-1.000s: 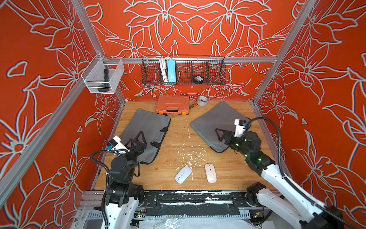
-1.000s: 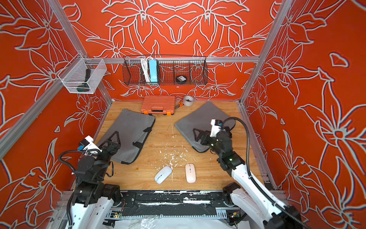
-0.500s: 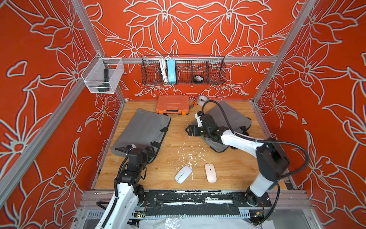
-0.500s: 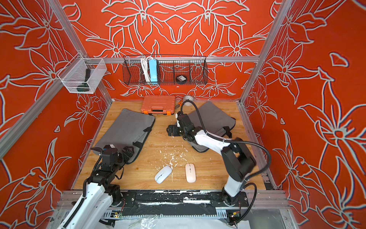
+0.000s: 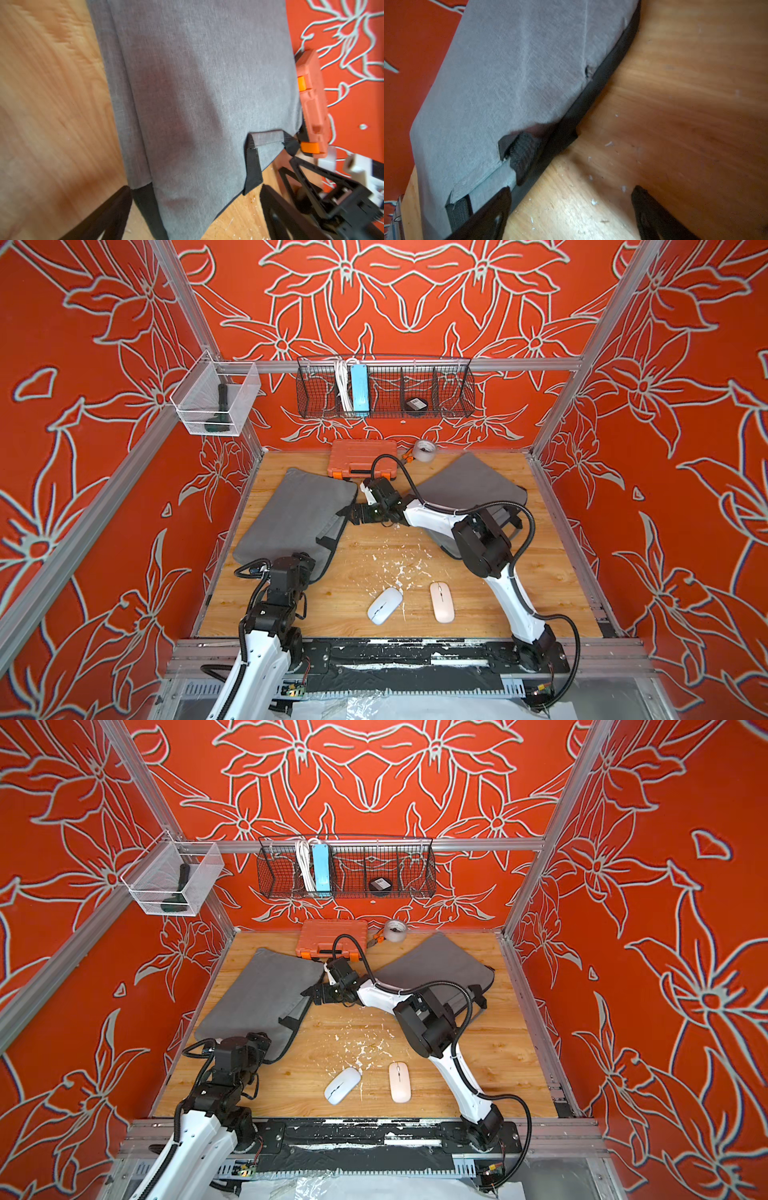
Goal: Put the mouse into the laptop bag
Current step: Adjust the zippered laptop bag at the center of the board.
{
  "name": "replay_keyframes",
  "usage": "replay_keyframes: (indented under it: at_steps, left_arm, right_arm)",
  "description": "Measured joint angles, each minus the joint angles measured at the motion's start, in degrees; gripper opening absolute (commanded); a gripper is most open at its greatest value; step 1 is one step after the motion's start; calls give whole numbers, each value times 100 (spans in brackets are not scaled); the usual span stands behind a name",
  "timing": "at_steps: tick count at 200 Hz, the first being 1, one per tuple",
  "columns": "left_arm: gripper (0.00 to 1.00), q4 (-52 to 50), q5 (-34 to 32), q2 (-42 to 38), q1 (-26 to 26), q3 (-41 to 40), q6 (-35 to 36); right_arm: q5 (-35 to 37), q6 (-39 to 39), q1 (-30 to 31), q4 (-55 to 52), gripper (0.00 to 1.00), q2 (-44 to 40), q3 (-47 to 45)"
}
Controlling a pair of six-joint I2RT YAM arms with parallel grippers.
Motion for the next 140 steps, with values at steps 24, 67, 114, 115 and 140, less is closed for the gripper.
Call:
replay_keyframes:
  at_steps: [24, 67, 114, 115, 140]
  left_arm:
    - [97, 107, 125, -46, 0, -210, -140]
    - [97, 852, 247, 789, 0, -249, -212]
    - [97, 1471, 131, 1353, 15, -245, -199]
    - [97, 1486, 129, 1364, 17, -245, -192]
    - [97, 1604, 66, 1515, 42, -229, -125]
  right_arm:
    - [-61, 109, 0, -63, 90, 356, 566]
    - [-186, 348, 31, -179, 41, 960, 1453]
    - [-90, 645, 96, 575, 0, 557, 487]
    - [-85, 651, 98, 597, 0, 535, 448]
    - [96, 791, 138, 1344, 0, -223, -953]
